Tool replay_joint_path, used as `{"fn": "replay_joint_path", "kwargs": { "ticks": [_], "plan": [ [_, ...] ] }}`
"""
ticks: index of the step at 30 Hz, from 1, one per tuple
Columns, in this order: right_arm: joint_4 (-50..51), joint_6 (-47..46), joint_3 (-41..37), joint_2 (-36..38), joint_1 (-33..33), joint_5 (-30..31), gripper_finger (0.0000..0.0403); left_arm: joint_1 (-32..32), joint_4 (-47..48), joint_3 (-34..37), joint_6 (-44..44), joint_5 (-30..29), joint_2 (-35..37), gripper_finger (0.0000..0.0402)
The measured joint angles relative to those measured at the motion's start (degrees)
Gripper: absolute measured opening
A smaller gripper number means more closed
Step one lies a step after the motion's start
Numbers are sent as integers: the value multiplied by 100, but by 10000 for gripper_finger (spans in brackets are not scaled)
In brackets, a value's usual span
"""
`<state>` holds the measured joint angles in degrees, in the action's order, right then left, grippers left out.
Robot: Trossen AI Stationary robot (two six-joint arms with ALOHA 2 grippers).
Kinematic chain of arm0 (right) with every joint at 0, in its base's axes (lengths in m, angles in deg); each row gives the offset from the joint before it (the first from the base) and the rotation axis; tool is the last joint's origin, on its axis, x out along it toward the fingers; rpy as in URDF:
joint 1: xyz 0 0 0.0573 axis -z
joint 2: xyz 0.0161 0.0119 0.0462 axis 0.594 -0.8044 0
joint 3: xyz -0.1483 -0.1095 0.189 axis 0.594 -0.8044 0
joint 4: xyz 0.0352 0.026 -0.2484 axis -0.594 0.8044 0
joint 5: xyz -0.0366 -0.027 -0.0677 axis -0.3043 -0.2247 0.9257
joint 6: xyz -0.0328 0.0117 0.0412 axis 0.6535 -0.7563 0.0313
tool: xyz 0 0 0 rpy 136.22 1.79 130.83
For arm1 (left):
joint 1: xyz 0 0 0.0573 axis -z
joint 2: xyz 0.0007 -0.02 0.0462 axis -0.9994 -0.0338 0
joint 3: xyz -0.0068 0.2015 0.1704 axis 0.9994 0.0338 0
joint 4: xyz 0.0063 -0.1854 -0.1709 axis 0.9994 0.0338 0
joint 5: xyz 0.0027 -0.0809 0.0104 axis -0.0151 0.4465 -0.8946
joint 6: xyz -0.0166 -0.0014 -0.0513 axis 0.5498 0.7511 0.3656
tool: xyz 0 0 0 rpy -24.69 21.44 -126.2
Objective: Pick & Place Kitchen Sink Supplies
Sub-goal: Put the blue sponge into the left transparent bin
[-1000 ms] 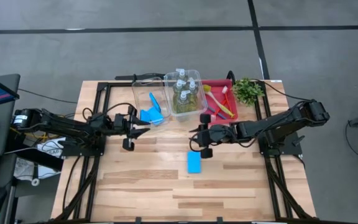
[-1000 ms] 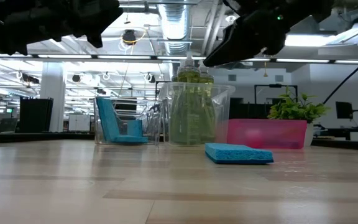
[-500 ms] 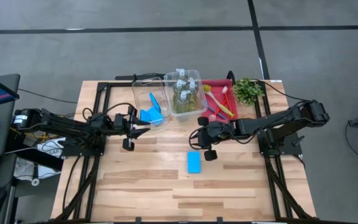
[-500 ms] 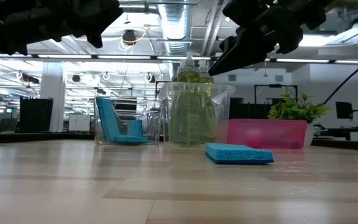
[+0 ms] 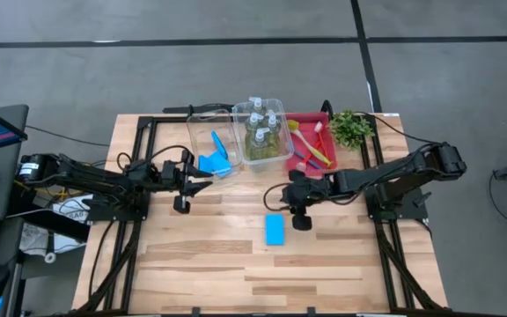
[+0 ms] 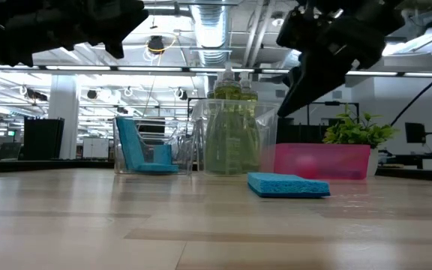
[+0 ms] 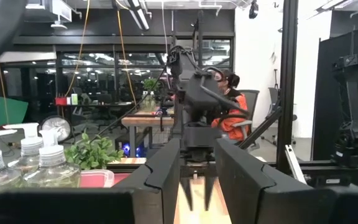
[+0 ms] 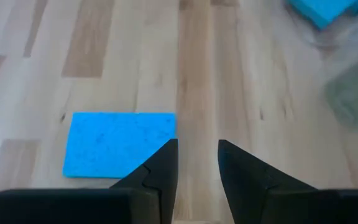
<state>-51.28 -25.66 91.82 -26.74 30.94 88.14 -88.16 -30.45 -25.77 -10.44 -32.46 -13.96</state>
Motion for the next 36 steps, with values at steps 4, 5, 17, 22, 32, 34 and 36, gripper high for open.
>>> {"fn": "replay_joint_path", "kwargs": {
  "ticks": [4, 5, 17, 22, 32, 34, 36],
  "plan": [
    [-191, 171, -1, 0, -16, -2, 107, 0, 0, 0, -121, 0, 0, 104],
    [-250, 240, 0, 0, -14, 0, 107, 0, 0, 0, -123, 0, 0, 104],
    [-480, 409, 0, -810, -1, -520, 107, 0, -4, 0, -140, 0, 0, 104],
    [-927, 607, 0, -1843, 97, -811, 107, -1, -12, 0, -138, 0, 0, 104],
    [-956, 609, 473, -2890, 600, -2084, 107, 0, -15, 0, -138, 0, -2, 104],
    [-978, 609, 515, -2892, 656, -2197, 107, -2, -15, 0, -138, 0, -2, 104],
    [-994, 609, 525, -2892, 676, -2200, 107, 0, -15, 0, -139, 0, -2, 104]
  ]
}}
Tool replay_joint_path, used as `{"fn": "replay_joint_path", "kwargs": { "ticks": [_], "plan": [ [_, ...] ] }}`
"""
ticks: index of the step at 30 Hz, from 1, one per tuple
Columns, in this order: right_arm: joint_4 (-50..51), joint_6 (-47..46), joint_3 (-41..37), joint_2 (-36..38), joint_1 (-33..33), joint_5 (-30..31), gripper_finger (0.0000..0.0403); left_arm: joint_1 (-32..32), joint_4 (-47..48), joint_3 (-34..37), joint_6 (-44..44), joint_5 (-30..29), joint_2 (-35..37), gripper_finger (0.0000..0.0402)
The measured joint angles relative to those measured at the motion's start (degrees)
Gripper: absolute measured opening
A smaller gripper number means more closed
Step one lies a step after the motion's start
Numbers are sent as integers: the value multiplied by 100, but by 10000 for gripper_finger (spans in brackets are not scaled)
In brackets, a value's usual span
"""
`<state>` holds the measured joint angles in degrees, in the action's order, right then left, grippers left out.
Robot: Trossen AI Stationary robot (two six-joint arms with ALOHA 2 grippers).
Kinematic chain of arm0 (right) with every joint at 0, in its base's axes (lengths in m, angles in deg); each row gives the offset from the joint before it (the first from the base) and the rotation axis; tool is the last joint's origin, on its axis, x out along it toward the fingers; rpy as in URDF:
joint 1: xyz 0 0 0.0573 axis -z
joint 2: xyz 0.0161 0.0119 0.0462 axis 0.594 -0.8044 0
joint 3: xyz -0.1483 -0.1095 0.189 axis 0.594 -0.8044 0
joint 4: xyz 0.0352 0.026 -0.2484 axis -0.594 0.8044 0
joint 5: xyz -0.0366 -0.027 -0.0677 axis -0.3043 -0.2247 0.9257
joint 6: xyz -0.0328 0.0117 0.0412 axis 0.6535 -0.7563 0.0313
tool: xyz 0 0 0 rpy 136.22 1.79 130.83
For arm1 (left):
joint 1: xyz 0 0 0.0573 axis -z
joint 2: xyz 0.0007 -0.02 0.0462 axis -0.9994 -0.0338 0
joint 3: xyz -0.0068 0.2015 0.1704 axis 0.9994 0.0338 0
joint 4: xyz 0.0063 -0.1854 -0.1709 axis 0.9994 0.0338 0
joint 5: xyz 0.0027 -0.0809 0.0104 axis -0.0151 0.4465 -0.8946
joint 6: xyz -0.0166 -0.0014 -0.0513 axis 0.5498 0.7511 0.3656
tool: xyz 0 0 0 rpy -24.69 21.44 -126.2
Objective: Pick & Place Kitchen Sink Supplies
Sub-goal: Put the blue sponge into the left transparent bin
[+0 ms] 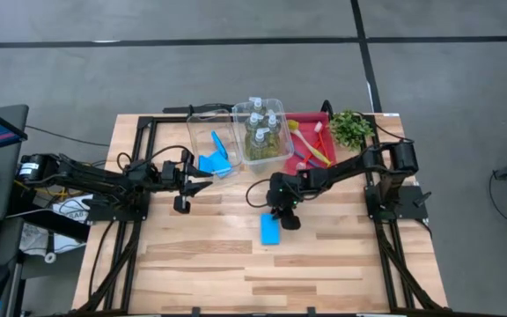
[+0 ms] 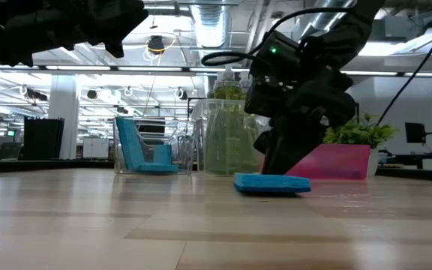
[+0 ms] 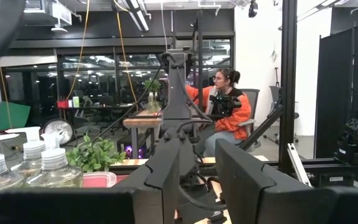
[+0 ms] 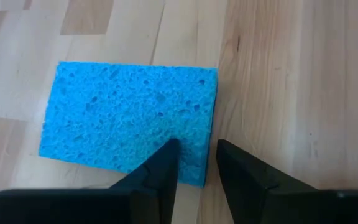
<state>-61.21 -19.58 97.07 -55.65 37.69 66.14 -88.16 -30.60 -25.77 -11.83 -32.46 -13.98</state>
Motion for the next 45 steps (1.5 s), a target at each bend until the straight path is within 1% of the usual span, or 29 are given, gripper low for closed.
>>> {"fn": "replay_joint_path", "kwargs": {
  "ticks": [10, 13, 17, 23, 24, 28, 34, 37, 40, 45],
  "plan": [
    [15, 9, -7, 22, -87, 55, 106, 0, -2, 0, 0, 0, 0, 104],
    [15, 133, -7, 22, -87, 55, 102, 0, -2, 0, -1, -2, 0, 104],
    [81, 147, -9, 130, -87, 69, 78, 0, -4, 0, 0, -2, 0, 104],
    [420, 229, -18, 533, -87, 95, 11, -1, -7, 0, 0, 0, 0, 104],
    [491, 338, -23, 609, -91, 95, 7, 0, -7, 0, -1, -2, 0, 104],
    [659, 401, -35, 881, -172, 197, 11, 0, -7, 0, -2, -2, 0, 104],
    [662, 725, -35, 1335, -291, 283, 3, -2, -16, 0, -2, -2, 0, 104],
    [615, 758, -33, 1593, -376, 659, 4, 0, -35, 0, -2, -2, 0, 104],
    [528, 763, -31, 1880, -501, 1219, 1, -1, -35, 0, -2, -2, 0, 104],
    [327, 760, -28, 2278, -778, 2533, 2, 0, -44, 1, -2, -2, 0, 104]
  ]
}}
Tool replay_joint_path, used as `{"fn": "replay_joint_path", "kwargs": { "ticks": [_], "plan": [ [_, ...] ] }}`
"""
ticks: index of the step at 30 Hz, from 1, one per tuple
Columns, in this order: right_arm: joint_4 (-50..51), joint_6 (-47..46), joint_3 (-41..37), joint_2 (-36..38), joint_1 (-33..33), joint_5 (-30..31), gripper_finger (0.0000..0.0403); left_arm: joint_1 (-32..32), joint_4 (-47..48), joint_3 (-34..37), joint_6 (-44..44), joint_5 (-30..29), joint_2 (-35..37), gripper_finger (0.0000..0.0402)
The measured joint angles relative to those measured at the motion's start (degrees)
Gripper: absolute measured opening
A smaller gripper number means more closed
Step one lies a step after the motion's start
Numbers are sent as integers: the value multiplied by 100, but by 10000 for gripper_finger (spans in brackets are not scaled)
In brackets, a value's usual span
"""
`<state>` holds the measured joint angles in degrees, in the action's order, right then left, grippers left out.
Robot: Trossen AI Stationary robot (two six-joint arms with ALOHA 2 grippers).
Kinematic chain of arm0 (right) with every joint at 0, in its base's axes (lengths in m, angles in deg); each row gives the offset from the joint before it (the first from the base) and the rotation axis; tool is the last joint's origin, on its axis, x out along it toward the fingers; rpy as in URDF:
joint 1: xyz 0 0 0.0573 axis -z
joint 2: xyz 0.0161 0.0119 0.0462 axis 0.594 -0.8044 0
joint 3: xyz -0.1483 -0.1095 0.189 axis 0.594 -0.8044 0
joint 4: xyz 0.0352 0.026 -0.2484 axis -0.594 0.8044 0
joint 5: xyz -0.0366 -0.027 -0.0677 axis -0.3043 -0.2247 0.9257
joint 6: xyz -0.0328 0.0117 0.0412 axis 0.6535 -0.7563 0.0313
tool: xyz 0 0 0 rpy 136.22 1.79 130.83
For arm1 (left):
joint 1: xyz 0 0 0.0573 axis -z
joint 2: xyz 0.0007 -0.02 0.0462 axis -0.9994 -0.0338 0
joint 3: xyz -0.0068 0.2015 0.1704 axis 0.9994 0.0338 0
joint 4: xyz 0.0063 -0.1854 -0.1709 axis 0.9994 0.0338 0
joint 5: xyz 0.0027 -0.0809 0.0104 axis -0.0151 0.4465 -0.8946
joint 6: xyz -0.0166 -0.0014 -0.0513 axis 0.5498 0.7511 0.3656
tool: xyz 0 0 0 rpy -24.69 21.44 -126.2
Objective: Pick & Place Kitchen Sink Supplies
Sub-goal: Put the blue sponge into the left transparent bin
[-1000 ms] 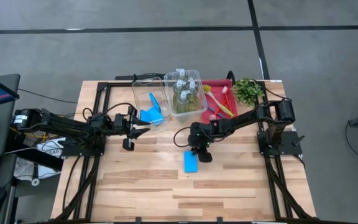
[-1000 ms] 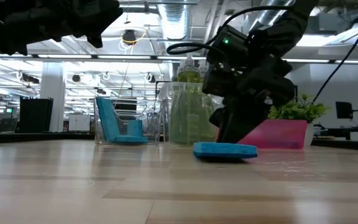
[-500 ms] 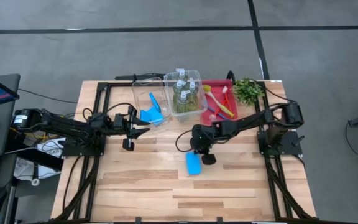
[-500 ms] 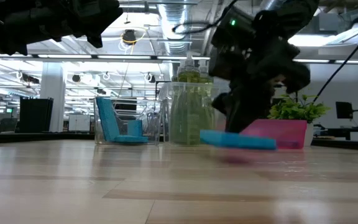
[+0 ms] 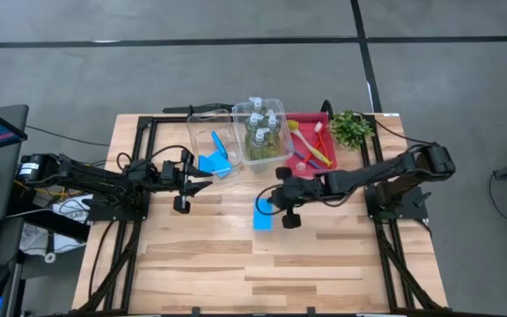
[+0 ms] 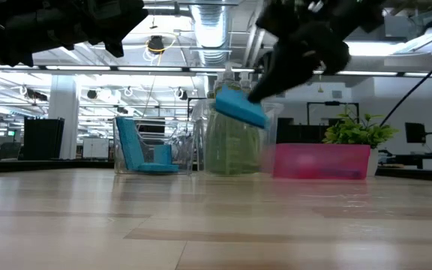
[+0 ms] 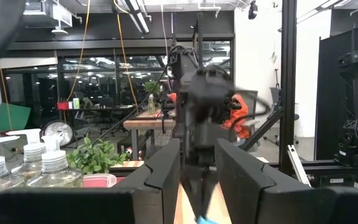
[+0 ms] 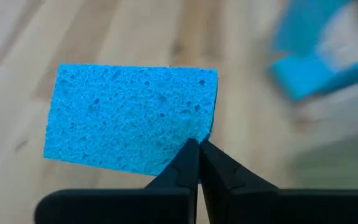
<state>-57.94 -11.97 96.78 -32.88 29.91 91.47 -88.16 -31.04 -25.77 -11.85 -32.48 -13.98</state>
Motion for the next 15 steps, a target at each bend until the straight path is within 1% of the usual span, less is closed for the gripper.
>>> {"fn": "replay_joint_path", "kwargs": {
  "ticks": [2, 7, 9, 11, 12, 15],
  "plan": [
    [-154, -2, 2, 125, -118, 695, 1, -2, 0, -1, 0, 0, 0, 104],
    [-657, 106, 7, 291, -461, 2985, 1, -1, -1, -1, 0, 0, 0, 104],
    [-774, 210, 7, 281, -586, 3731, 1, -2, -2, -1, 0, 0, 0, 104],
    [-875, 344, 9, 247, -700, 4211, 1, -2, -2, 0, 0, 0, 0, 104],
    [-868, 416, 9, 244, -737, 4343, 1, 0, -2, -1, 0, 0, 0, 104],
    [-859, 442, 9, 236, -776, 4379, 1, 0, -2, 1, 0, 0, 0, 104]
  ]
}}
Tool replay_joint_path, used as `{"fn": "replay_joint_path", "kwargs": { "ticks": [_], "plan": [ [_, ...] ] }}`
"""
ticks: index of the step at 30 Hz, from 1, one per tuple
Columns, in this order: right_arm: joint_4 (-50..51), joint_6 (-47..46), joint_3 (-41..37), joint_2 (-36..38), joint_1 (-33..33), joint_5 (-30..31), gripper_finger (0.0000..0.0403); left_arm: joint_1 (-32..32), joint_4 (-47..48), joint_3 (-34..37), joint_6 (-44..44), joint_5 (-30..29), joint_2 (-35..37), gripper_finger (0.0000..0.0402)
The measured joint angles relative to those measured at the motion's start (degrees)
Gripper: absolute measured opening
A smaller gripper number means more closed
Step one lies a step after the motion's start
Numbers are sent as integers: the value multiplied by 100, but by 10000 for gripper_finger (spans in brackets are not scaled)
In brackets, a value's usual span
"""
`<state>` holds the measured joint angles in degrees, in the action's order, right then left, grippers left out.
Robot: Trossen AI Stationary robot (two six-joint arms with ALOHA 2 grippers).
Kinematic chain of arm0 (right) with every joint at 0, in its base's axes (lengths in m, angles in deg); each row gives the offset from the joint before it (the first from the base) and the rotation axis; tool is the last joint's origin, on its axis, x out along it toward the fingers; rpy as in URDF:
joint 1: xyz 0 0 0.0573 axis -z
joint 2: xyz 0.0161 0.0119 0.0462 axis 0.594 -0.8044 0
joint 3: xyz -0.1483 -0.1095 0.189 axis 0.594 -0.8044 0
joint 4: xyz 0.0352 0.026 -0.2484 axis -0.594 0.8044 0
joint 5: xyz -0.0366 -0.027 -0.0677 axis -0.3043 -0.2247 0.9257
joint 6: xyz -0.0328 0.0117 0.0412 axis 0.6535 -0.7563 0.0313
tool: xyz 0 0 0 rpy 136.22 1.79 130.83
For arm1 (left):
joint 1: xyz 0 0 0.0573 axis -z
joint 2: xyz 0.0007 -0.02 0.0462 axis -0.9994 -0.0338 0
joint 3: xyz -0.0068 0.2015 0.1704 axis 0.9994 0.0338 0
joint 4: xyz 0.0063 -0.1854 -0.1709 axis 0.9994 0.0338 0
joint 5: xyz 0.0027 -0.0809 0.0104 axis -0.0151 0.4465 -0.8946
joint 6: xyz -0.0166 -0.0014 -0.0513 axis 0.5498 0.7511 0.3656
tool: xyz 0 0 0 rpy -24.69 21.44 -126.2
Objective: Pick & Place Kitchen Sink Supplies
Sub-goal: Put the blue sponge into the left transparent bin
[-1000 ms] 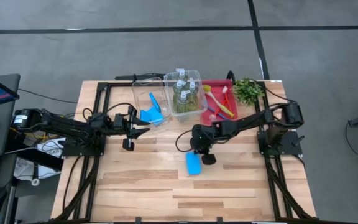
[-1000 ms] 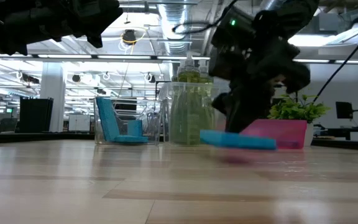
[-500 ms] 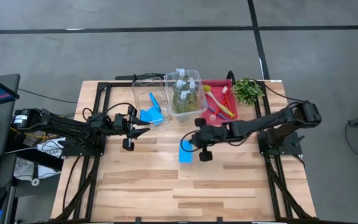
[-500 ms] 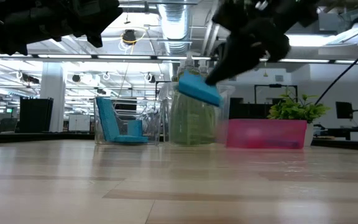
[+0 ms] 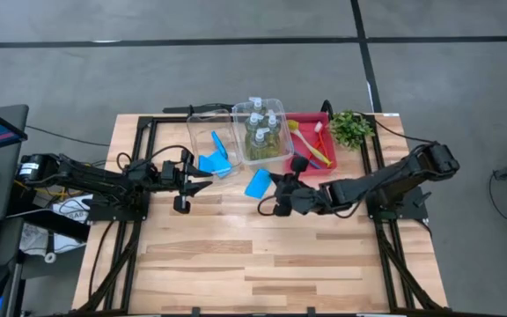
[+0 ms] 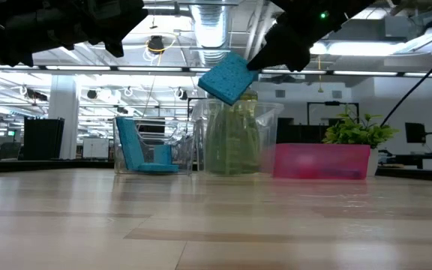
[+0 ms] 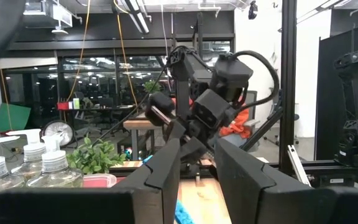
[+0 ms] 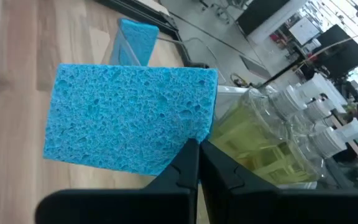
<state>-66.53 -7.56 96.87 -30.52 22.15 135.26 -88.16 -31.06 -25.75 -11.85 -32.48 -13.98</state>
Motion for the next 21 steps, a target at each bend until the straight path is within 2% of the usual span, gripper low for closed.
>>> {"fn": "replay_joint_path", "kwargs": {
  "ticks": [5, 9, 11, 15, 21],
  "plan": [
    [-9, 0, 0, 11, 5, 4, 1, 0, 0, -1, 14, -55, 0, 104],
    [-11, 2, 0, 0, 10, 7, 1, -3, -12, 0, 485, -891, -40, 104],
    [-23, 2, 0, 0, 11, 7, 1, -4, -2, -24, 651, -1116, -129, 104],
    [-95, 4, 4, 0, 7, 4, 0, -2, -5, -250, 826, -1017, -475, 104],
    [-105, 139, 4, 0, -21, 9, 0, -2, 4, -764, 1080, -835, -1378, 104]
  ]
}}
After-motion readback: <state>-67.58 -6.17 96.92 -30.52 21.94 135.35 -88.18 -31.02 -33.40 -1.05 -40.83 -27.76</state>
